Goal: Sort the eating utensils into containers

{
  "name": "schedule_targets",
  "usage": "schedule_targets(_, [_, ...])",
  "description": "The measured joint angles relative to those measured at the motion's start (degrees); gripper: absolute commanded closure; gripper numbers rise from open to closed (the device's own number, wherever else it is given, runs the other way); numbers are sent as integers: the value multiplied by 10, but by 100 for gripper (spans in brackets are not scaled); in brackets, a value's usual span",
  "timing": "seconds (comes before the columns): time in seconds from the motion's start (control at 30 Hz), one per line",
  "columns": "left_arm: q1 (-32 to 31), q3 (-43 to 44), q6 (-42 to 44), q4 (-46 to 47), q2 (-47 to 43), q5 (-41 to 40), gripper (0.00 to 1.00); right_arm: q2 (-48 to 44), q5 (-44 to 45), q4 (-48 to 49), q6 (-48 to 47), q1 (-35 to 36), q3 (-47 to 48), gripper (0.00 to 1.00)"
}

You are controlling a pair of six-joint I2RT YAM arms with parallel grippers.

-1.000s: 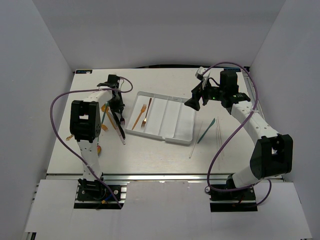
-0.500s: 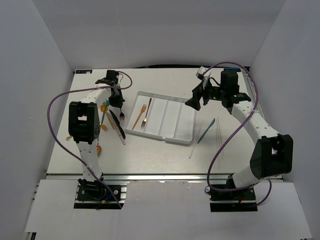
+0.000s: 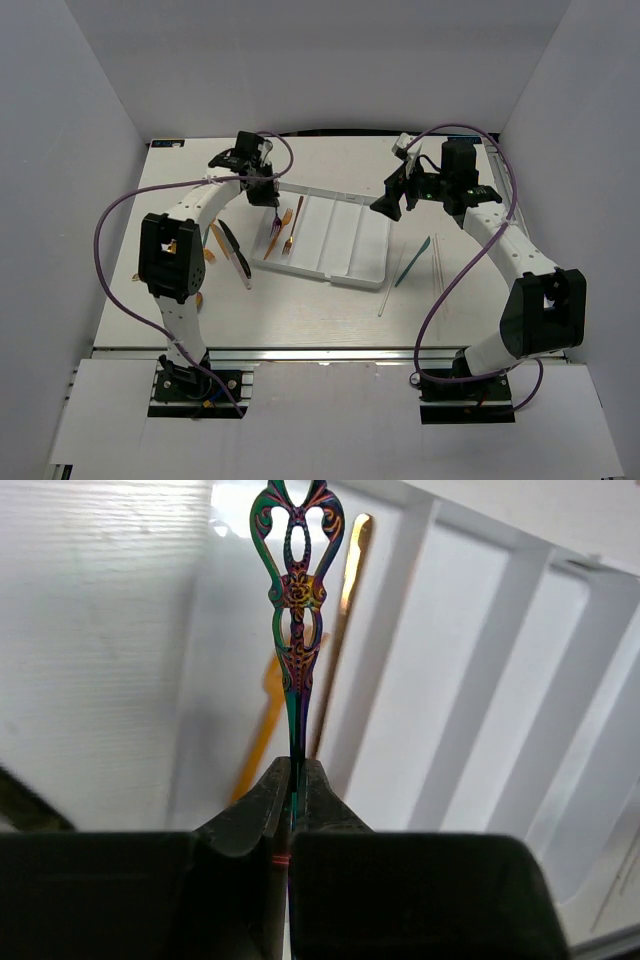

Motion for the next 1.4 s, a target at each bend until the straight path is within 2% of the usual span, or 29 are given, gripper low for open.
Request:
schedule_targets(0.1, [-19,-2,-8,4,1,7,84,-1,0,0,0,0,0,11])
schedule_targets(0.13, [-23,-5,-10,4,1,8,73,-2,0,0,0,0,-1,11])
schedule_targets(0.27, [-28,-14,-17,4,1,10,55,-8,0,0,0,-1,-5,11])
schedule_targets(0.37, [-28,-20,-19,5,1,10,49,-12,0,3,0,-1,-11,11])
schedule_targets(0.57, [-22,-53,-19,10,-12,0,50,-12,-3,7,0,-1,-18,11])
schedule_targets(0.67, [-5,-98,-27,11,-50,2,55,-12,-5,11,1,-1,-23,11])
schedule_targets(0.7, [9,-116,-32,11,-68,6,61,-12,-7,14,2,-1,-24,11])
schedule_targets(0.87, [153,-188,-57,14,-154,23,66,-12,-14,28,3,-2,-38,11])
schedule_targets(1.0, [242,-195,-73,15,-163,14,64,-10,-17,35,6,-2,-42,11])
schedule_targets(1.13, [247,-187,-82,12,-144,12,63,-10,-19,39,9,-2,-42,11])
schedule_targets(1.4, [244,-136,-94,-2,-45,-23,60,-9,-19,40,10,-2,-45,11])
